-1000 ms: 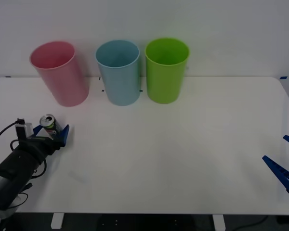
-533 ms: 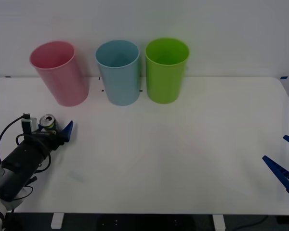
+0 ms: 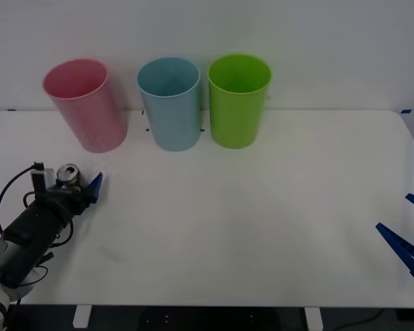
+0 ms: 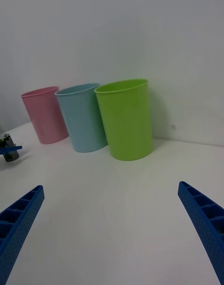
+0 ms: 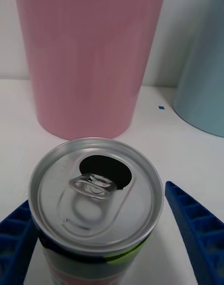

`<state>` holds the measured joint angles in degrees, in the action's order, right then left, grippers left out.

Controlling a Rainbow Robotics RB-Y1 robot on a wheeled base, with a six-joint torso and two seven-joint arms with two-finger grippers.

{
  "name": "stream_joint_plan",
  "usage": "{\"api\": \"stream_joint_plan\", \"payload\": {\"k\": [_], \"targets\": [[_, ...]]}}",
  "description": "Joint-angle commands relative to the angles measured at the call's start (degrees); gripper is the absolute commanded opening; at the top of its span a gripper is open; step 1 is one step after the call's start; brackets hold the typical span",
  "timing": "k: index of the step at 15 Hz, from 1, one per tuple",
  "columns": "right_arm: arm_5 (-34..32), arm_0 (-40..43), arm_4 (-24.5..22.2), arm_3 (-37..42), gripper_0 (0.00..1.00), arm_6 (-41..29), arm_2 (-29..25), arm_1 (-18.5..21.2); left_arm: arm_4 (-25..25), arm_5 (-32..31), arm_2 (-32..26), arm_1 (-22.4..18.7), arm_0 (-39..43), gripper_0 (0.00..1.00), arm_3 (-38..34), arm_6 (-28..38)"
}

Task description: Grasp the object on the table and drop it into the matching bin: aluminum can to the light blue bin, PET bottle to the pink bin.

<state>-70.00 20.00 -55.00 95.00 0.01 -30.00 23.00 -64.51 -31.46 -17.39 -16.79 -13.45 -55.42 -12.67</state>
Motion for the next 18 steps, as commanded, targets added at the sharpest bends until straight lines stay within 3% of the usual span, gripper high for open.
{"api": "stream_joint_plan", "payload": {"k": [1, 18], "targets": [[0.0, 0.0, 0.0, 0.0, 1.0, -0.01, 0.0, 0.0, 0.0, 0.0, -0.01, 0.0, 0.0, 0.0, 0.05, -0.25], [0.0, 0.0, 0.0, 0.0, 1.0, -0.01, 0.0, 0.0, -0.44, -2.29, 2.01, -0.09, -2.11, 0.0, -2.32, 0.27]]}}
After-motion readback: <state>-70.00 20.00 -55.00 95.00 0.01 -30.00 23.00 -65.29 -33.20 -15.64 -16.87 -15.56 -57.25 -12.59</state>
